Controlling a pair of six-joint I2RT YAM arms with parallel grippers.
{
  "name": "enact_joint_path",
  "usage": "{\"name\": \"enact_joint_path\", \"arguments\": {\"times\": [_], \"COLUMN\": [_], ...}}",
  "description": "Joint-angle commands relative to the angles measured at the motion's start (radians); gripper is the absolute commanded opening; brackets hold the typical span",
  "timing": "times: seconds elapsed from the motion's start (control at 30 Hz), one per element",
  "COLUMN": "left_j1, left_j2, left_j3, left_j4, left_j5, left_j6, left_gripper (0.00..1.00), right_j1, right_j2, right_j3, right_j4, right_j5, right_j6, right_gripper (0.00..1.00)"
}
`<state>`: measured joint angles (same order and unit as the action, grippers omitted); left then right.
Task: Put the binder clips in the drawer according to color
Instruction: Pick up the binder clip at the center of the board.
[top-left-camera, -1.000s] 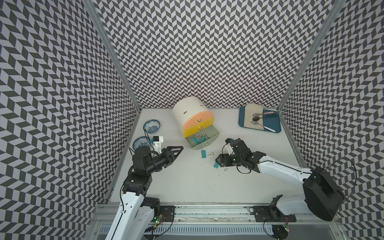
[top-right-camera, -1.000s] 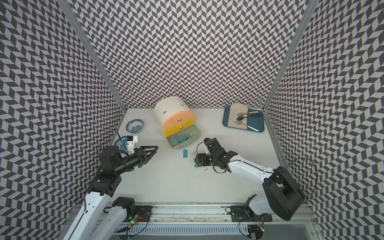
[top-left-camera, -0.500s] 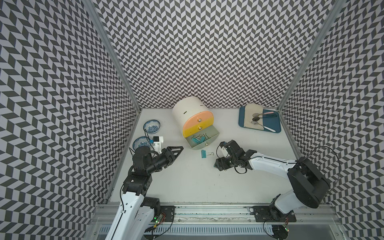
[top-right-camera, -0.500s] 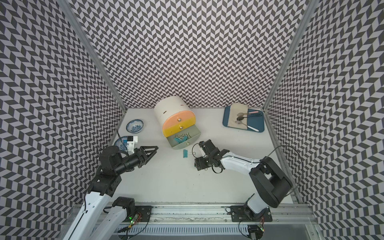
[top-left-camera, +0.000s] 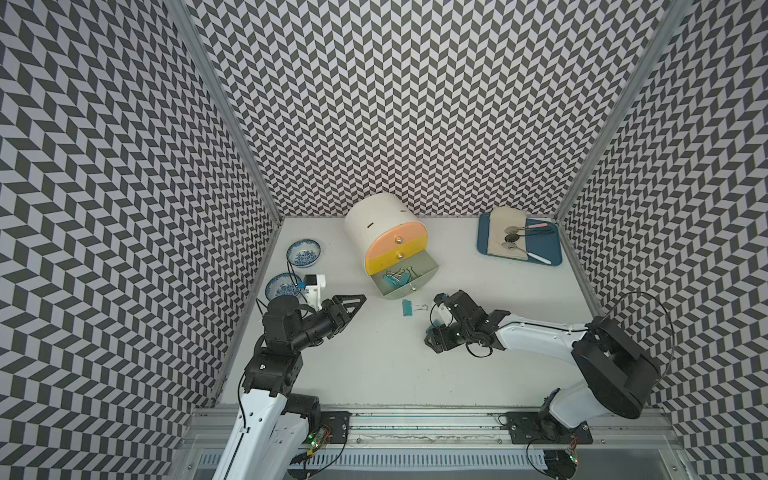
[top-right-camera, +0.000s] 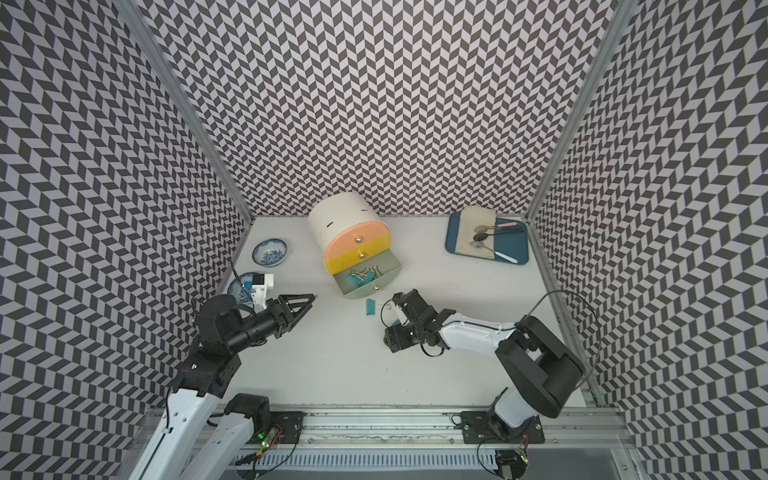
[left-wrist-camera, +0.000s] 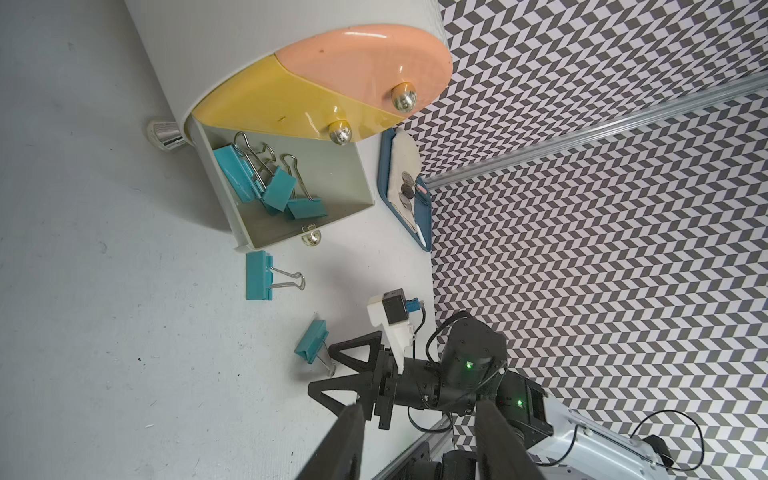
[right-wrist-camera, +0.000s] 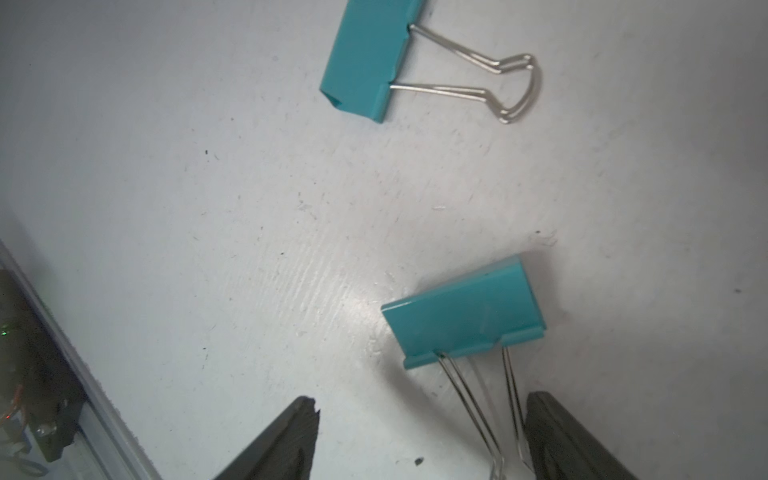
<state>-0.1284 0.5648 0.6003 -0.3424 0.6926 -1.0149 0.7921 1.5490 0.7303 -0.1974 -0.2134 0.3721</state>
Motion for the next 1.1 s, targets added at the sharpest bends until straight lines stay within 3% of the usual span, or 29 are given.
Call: {"name": "enact_joint_path", "arguments": {"times": [0.0,0.43,1.07], "left_j1": [0.005,0.005,0.005], "left_j2": [-0.022,-0.036,0.003], "left_j3": [-0.004,-0.013,-0.024], "left_j4": [-0.023,-0.028,-0.024], "left_j5": [-0.013,-0.016,-0.028], "left_j6": [0.004,0.001,0.021], "left_gripper": [0.47,0.48,0.47], "right_j1": [0.052,0.092,0.079], "right_j2": [-0.013,-0.042,0.190], "right_j3": [-0.027,0.104,0.307], "right_j4": [-0.008,-0.180,-0.221], "right_j5": [-0.010,0.318,0.378], "right_j6": [0.048,0.150,0.134], "right_gripper": [0.81,0.81,0.77]}}
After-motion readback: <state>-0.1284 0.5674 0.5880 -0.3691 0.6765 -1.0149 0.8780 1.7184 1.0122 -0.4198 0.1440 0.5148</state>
